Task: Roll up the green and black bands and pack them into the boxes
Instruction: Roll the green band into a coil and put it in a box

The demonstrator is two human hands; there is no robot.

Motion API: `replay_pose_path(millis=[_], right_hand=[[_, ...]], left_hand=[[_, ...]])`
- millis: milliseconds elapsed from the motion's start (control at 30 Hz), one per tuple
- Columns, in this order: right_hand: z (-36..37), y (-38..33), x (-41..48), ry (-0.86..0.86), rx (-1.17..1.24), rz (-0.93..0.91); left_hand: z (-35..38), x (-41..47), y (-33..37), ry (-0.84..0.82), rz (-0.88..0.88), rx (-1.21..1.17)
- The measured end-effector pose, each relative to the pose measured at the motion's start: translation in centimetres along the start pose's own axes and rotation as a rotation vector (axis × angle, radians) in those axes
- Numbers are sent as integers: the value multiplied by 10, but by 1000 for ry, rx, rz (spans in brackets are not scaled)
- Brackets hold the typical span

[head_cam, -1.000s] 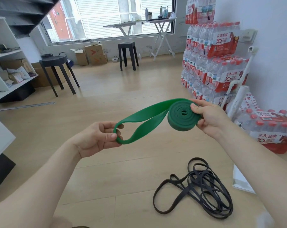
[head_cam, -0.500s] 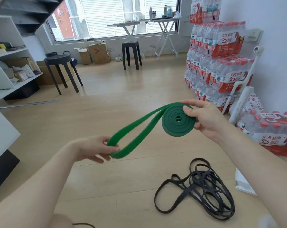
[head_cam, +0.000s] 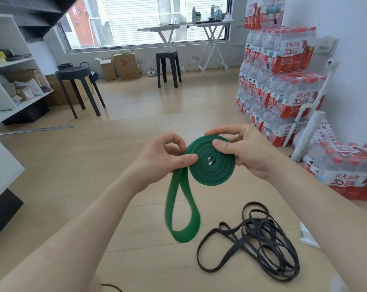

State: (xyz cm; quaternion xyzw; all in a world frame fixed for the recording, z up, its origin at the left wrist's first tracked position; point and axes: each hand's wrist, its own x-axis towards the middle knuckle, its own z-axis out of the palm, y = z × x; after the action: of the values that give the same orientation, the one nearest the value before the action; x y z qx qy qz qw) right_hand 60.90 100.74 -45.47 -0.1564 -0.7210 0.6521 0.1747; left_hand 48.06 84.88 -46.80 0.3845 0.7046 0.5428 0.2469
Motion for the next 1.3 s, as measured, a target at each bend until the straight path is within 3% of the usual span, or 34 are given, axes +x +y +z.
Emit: replay_pose_path(millis=[167, 367, 567, 867, 1000, 1133, 1300], right_hand=[[0, 1, -1, -5, 8, -11], [4, 1, -1, 6, 9, -45], [5, 0, 2, 97, 120, -100], [11, 3, 0, 190, 143, -143], [16, 1, 0, 274, 250, -153], [23, -6, -4, 335, 415, -99], [32, -11, -6, 375, 498, -71]], left_hand=[[-9, 0, 9, 41, -13, 10], [-14, -2, 6, -32, -89, -32], [1, 1, 2, 52, -90, -250], [12, 7, 0, 102, -84, -387], [15, 8, 2, 159, -60, -531], [9, 7, 2, 93, -43, -477], [11, 8, 5, 203, -73, -590]])
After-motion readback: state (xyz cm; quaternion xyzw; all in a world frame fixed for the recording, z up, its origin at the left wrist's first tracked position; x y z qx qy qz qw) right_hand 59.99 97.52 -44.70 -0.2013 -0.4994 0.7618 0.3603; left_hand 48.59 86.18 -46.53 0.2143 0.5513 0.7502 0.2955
